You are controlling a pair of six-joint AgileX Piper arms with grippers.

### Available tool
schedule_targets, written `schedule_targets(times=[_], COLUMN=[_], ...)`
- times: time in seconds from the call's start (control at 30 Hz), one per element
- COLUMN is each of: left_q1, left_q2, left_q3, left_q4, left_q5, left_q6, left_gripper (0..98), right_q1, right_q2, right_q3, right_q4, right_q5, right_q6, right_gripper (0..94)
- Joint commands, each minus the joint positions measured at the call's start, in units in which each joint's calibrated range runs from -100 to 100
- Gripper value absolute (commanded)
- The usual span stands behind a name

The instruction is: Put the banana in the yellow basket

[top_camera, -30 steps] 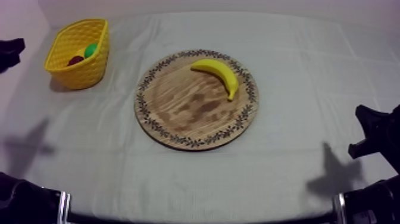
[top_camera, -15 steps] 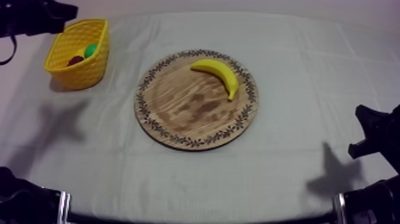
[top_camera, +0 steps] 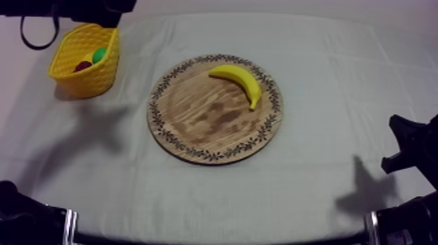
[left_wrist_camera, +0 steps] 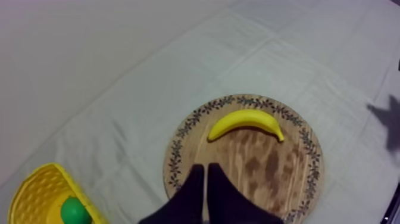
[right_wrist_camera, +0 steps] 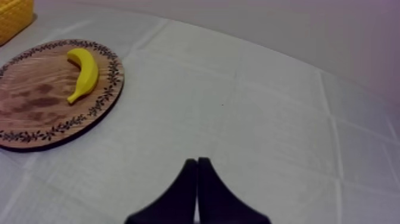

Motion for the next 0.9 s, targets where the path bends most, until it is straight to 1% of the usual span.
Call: schedule_targets(times=[0.0,0.27,0.57,0.77,0.87], left_q1=[0.5,1.7,1.9,2.2,2.2], left_q2=[2.7,13.7,26.9,35.0,38.2], left_q3=[-1.8,-12.3,-24.4,-32.6,-35.8], left_q4=[-0.07,-0.73,-1.11,-1.86,-2.36], left_q5=[0.2,5.7,10.0,14.0,16.3], left_q6=[0.1,1.4,3.5,5.8,8.1], left_gripper=[0.0,0.0,0.0,0.0,0.0], right_q1=[0.0,0.0,0.0,0.0,0.0], right_q2=[0.0,0.0,0.0,0.0,0.0], right_q3=[0.0,0.0,0.0,0.0,0.0], right_q4=[0.0,0.0,0.0,0.0,0.0], right_q5=[0.0,0.0,0.0,0.0,0.0], right_q6=[0.0,0.0,0.0,0.0,0.0], right_gripper=[0.3,0.3,0.3,0.3,0.3])
